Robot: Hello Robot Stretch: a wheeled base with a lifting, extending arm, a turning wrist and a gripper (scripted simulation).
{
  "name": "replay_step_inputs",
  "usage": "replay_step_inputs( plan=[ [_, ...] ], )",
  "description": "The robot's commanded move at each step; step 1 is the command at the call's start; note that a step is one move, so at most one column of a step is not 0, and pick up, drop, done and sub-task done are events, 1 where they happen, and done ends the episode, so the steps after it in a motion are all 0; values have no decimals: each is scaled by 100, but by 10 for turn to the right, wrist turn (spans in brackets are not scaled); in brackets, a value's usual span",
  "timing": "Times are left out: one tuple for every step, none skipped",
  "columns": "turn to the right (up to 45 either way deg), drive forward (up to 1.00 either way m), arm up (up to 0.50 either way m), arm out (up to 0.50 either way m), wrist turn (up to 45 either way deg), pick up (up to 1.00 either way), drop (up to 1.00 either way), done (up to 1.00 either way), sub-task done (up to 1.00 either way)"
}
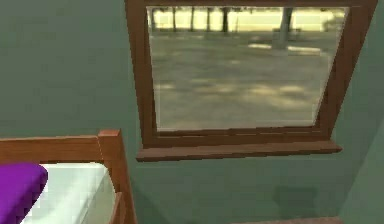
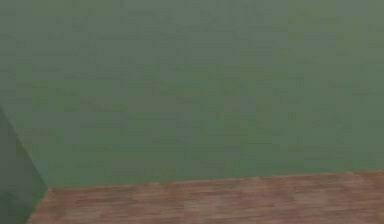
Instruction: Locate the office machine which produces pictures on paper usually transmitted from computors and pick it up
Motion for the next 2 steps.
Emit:
replay_step_inputs(
  plan=[
    [-300,0,0,0,0,0,0,0,0],
    [0,20,0,0,0,0,0,0,0]
  ],
)
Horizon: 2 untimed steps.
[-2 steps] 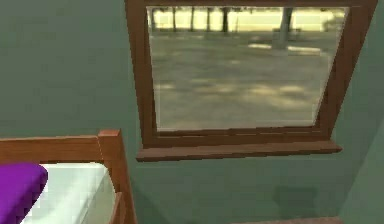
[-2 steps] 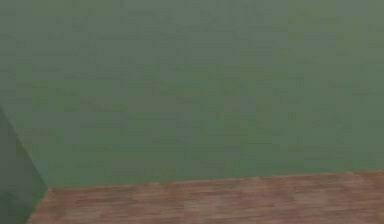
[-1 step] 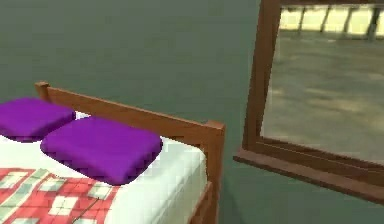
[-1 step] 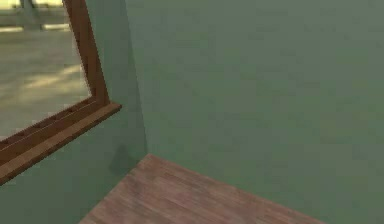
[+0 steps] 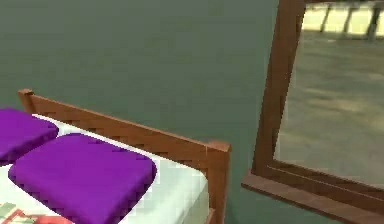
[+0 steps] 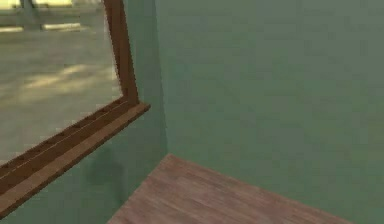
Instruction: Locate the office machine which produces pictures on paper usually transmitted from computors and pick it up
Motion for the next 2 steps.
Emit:
replay_step_inputs(
  plan=[
    [-450,0,0,0,0,0,0,0,0],
    [-450,0,0,0,0,0,0,0,0]
  ],
)
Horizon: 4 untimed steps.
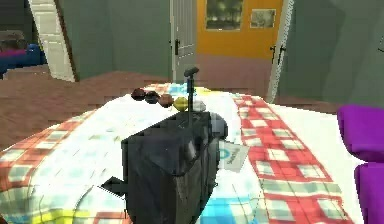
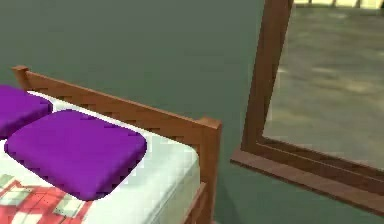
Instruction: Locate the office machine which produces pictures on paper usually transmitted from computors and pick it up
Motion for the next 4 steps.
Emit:
replay_step_inputs(
  plan=[
    [-450,0,0,0,0,0,0,0,0],
    [-330,0,0,0,0,0,0,0,0],
    [0,0,50,0,0,0,0,0,0],
    [0,0,38,0,0,0,0,0,0]
  ],
)
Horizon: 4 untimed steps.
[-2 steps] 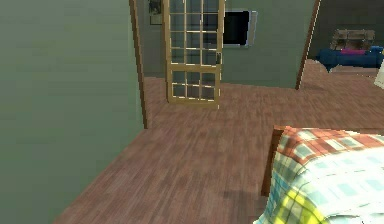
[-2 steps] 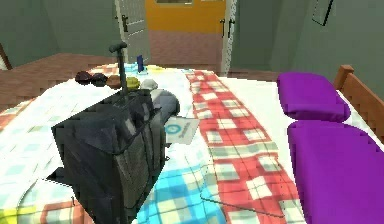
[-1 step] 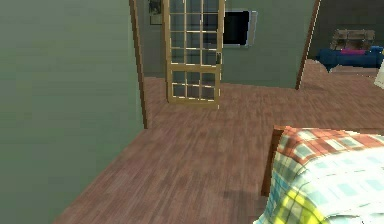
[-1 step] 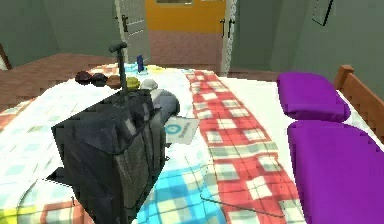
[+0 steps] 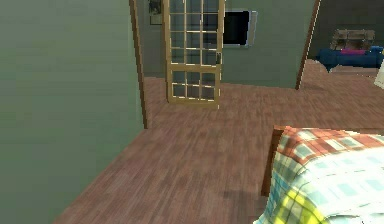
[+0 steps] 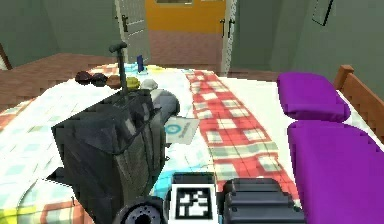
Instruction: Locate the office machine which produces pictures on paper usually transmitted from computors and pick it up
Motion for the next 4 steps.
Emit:
replay_step_inputs(
  plan=[
    [0,0,0,48,0,0,0,0,0],
    [0,0,0,0,450,0,0,0,0],
    [0,0,0,0,450,0,0,0,0],
    [0,0,0,0,360,0,0,0,0]
  ],
)
